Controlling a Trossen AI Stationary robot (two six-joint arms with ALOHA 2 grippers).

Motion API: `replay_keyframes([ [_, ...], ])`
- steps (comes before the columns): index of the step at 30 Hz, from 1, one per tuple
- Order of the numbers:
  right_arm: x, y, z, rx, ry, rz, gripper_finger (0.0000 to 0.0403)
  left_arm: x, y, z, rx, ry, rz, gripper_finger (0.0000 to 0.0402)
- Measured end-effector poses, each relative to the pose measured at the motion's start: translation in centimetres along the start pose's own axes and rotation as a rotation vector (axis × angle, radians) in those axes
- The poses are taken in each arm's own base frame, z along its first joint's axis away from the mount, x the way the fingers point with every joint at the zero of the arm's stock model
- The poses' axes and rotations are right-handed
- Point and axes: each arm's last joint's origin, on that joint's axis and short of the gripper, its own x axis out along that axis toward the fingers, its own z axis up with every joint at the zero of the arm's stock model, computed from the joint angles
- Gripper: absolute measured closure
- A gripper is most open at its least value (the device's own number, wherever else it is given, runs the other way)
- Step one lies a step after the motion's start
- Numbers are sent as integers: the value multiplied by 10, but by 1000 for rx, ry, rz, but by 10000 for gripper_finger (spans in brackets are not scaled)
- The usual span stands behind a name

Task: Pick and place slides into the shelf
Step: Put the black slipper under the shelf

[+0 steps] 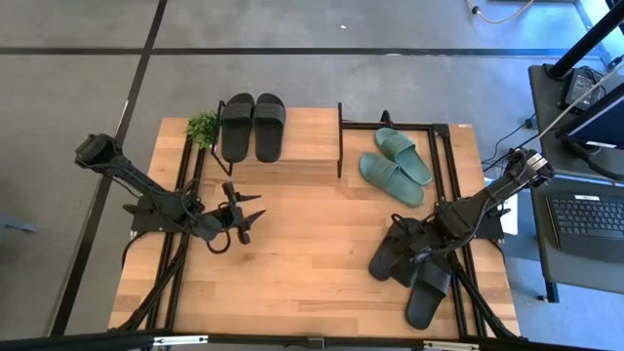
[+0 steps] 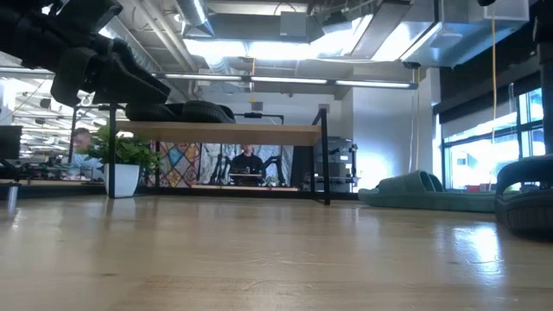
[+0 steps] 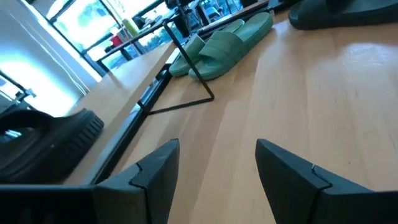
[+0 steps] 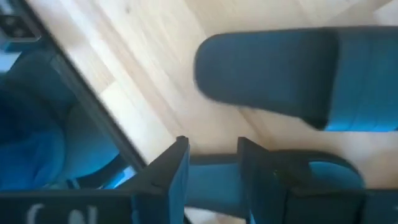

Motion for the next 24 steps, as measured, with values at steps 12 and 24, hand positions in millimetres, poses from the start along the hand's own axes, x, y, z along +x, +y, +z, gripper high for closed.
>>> replay_keyframes([
  [12, 0, 9, -2, 51, 52, 98, 232, 0, 1, 7, 41, -45, 8, 198],
  [24, 1, 14, -12, 116, 68, 111, 187, 0, 1, 7, 57, -45, 8, 198],
])
